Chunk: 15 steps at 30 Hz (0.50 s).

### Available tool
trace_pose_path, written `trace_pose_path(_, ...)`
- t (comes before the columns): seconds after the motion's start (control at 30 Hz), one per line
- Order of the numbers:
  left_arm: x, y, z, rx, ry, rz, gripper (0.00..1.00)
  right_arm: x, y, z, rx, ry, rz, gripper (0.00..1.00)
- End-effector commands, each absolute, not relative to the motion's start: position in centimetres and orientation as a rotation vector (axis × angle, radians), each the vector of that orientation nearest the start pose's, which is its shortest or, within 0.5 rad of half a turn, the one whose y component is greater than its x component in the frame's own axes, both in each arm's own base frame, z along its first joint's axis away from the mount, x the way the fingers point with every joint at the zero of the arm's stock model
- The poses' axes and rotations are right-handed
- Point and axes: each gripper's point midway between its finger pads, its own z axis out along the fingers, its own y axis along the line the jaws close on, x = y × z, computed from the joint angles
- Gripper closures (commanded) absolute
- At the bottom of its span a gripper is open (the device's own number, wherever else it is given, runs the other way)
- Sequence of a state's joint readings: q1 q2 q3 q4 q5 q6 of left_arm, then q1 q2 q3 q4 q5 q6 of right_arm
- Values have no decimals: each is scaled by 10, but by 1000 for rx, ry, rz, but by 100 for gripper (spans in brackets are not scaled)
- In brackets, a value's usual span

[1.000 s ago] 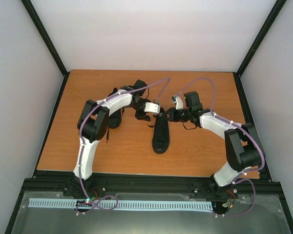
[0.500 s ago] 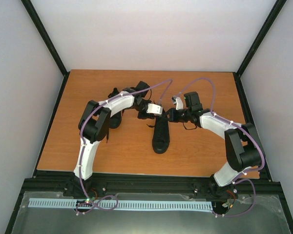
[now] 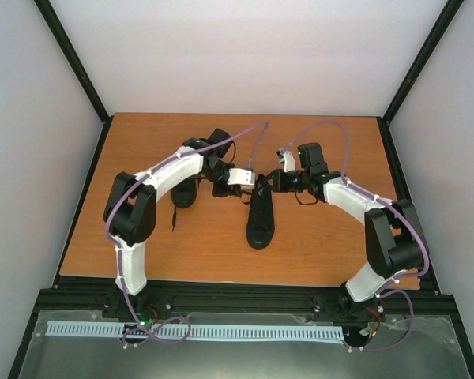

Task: Tie the shoes
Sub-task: Wrap the shoelace around the shoelace.

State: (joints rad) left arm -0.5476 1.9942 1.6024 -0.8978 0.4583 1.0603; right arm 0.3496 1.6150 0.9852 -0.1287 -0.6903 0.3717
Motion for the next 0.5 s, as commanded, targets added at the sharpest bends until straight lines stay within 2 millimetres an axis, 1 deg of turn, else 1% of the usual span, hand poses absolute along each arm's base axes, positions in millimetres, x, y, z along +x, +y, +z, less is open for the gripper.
trace_pose_path(0.0,294,-291,119,-2348,-2328,886,99,354,251,143,-391,2357,1175,97)
trace_pose_path(0.17,264,-300,130,-2167,-2302,1066,98,353,252,142,-397,2358,1175,97)
trace_pose_path(0.3,247,-314,143,-2070,-2270,1232,96,352,252,142,-398,2360,1176,97)
trace_pose_path(0.4,242,-323,152,-1992,-2262,1330,96,353,251,142,-396,2360,1175,97)
trace_pose_path(0.47,242,-329,156,-1927,-2270,1378,96,353,251,142,-394,2361,1172,97)
